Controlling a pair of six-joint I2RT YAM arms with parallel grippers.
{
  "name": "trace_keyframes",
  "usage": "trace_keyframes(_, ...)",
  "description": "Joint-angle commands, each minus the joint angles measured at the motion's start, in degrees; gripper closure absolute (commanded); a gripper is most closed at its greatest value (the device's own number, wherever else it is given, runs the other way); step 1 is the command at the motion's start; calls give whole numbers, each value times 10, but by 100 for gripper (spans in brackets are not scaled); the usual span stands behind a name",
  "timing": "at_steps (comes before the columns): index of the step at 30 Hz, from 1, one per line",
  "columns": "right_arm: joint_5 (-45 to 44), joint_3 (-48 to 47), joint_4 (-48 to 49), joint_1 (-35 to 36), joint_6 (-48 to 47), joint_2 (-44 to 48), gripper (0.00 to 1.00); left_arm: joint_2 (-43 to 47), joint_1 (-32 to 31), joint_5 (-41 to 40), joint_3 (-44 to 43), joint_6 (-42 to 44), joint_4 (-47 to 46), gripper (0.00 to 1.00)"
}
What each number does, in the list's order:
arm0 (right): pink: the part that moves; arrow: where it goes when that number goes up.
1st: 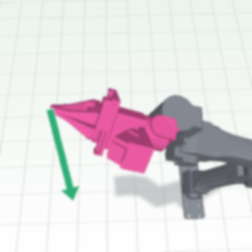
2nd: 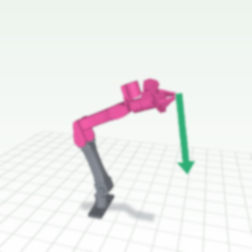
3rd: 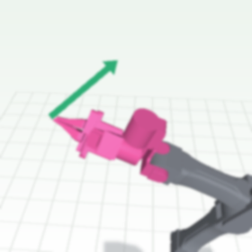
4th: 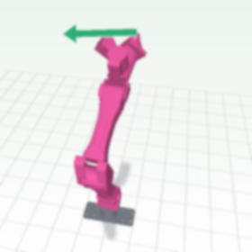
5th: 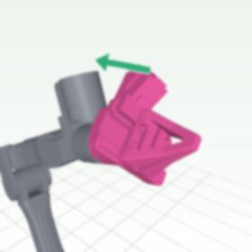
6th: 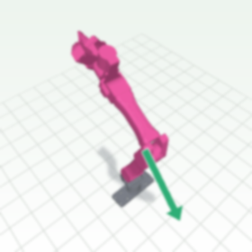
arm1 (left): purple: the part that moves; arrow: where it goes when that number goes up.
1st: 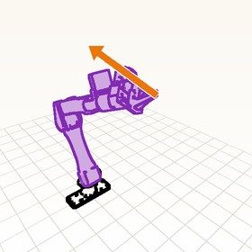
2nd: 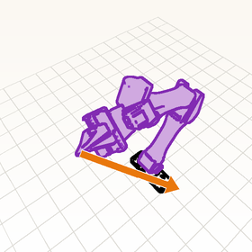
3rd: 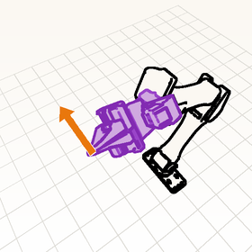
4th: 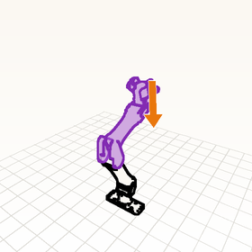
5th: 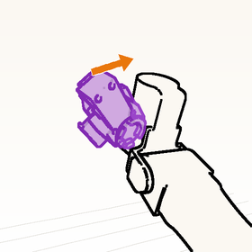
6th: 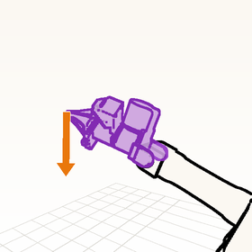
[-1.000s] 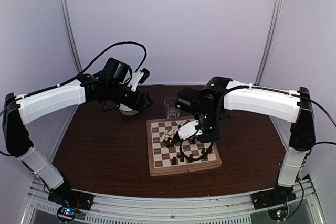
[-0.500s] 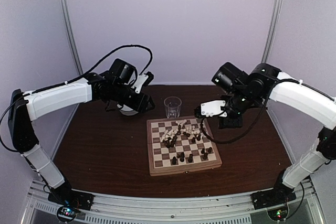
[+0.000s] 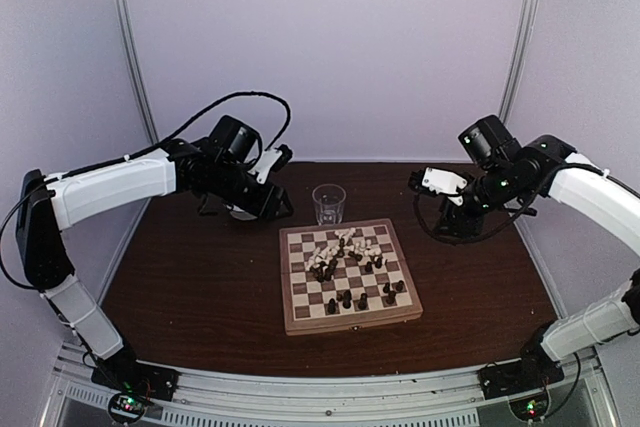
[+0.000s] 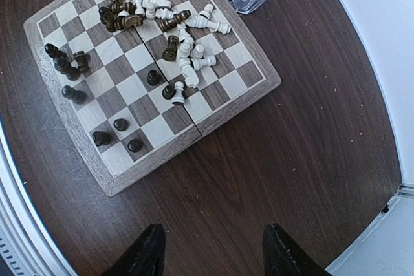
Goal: Set up the chess pieces on the board
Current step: Pick up the pawn from the chessboard.
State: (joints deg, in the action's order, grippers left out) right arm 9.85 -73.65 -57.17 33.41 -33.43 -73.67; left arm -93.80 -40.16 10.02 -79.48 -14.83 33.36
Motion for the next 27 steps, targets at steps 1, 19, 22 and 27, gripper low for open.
trace_keyframes(1,45,31,64,-34,38,30,43,-11,2,0,5,-6,23,46)
trace_keyframes(19,115,197,230,-164,139,91,1,-10,-3,-22,88,-48,0,51)
trace_keyframes(22,146,203,220,-164,115,88,3,-19,-23,-26,81,-43,-2,52)
trace_keyframes(27,190,221,216,-164,85,102,9,-54,-71,-59,33,-28,27,53)
